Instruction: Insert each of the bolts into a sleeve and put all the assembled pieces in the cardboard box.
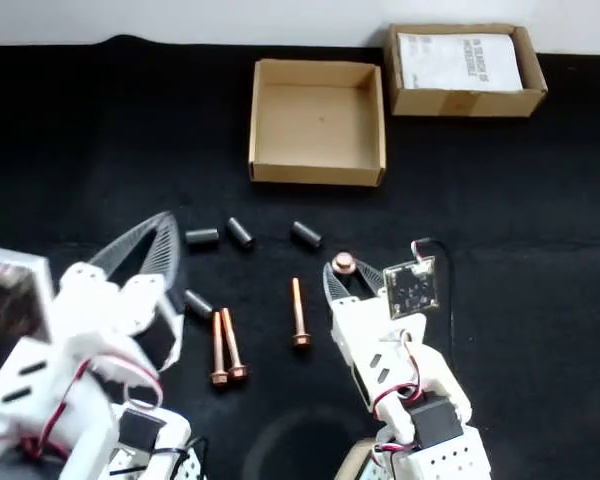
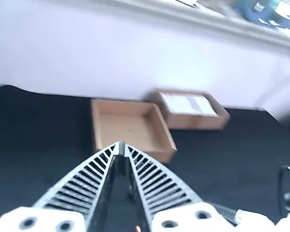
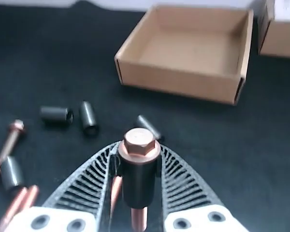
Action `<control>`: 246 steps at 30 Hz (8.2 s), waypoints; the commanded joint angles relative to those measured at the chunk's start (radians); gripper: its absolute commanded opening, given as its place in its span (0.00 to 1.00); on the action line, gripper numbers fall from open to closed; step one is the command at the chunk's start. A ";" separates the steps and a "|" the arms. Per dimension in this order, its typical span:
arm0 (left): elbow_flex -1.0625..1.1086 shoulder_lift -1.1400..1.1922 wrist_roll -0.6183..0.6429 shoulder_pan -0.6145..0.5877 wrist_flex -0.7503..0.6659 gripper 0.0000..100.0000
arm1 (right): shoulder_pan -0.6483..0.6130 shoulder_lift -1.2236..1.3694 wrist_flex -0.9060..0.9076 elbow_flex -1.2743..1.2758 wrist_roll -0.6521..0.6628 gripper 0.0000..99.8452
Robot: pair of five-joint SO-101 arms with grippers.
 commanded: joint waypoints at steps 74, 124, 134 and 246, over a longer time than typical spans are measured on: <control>1.029 -0.303 -0.035 -0.486 -0.282 0.01 | 0.099 2.899 0.165 -2.864 0.114 0.01; 1.029 -0.305 -0.035 -0.479 -0.249 0.01 | 0.193 2.106 1.110 -3.387 0.114 0.17; 1.017 -0.306 -0.110 -0.414 -0.172 0.01 | 0.196 1.558 1.112 -2.796 0.114 0.17; -0.549 1.647 -0.683 0.638 0.041 0.01 | 1.073 0.174 0.783 -0.665 0.218 0.01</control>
